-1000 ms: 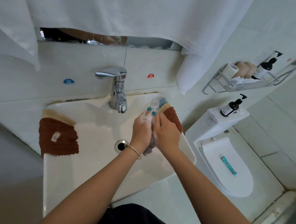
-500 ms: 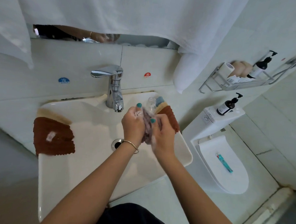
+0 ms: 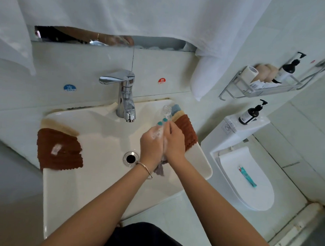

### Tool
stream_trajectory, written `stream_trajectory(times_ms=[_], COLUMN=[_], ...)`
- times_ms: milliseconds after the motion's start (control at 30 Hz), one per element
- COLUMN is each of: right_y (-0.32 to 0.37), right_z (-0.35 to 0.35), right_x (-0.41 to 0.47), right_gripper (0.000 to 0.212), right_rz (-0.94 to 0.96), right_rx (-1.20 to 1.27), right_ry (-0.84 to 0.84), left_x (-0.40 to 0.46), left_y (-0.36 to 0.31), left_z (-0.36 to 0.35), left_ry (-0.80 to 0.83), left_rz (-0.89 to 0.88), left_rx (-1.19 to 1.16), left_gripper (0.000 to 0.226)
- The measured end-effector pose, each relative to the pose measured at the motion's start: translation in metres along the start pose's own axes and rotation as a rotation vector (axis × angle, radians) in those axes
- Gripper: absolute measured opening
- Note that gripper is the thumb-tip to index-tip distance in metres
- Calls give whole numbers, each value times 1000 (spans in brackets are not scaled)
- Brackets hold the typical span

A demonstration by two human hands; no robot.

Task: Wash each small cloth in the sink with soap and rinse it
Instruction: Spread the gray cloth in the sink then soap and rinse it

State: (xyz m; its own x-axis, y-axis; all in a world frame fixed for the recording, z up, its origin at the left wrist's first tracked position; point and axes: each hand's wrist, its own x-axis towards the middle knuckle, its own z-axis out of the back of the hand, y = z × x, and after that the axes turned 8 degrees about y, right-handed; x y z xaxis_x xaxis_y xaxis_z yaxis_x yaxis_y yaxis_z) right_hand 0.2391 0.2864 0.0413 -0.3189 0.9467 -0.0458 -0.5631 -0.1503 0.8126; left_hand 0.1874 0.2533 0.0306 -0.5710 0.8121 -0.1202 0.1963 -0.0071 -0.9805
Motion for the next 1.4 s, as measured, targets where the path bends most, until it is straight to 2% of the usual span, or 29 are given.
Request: stream_trajectory(times_ms=[133, 233, 367, 500, 600, 733, 867, 900, 1000, 1033, 1133, 1267, 1400], right_y=[5, -1, 0, -9, -3, -10, -3, -4, -3, -3, -1, -10, -7], right_z=[-5, -2, -9, -7, -14, -13, -25, -26, -23, -24, -30, -23, -23], right_x=[-16, 1, -12, 0, -18, 2, -8, -7, 6, 4, -16, 4, -13], right_gripper=[42, 41, 40, 41, 41, 38, 26, 27, 37, 37, 35, 38, 32], right_rz=[119, -7, 93, -25, 72, -96, 14, 19, -73, -35, 79, -93, 47], right_rx=[-71, 31, -50, 37, -62, -8, -133, -158, -80, -77, -114, -6, -141], right_ry=[74, 3, 89, 25, 137, 102, 254, 260, 155, 137, 231, 128, 286], left_x=[13, 5, 17, 4, 18, 10, 32, 30, 14, 15, 24, 10, 19], left_y=[2, 3, 5, 12, 17, 18, 10, 11, 12, 11, 20, 20, 25], left_z=[7, -1, 8, 1, 13, 6, 24, 25, 19, 20, 30, 13, 23], left_ry=[-41, 15, -27, 32, -60, -11, -128, -127, -36, -32, -126, -59, -149], left_rz=[40, 15, 77, 62, 126, 102, 274, 260, 110, 89, 157, 173, 286], left_rx=[-31, -42, -49, -55, -107, -89, -278, -283, -75, -48, -66, -174, -220], left_gripper=[45, 37, 40, 34, 32, 38, 40, 40, 42, 43, 46, 42, 43])
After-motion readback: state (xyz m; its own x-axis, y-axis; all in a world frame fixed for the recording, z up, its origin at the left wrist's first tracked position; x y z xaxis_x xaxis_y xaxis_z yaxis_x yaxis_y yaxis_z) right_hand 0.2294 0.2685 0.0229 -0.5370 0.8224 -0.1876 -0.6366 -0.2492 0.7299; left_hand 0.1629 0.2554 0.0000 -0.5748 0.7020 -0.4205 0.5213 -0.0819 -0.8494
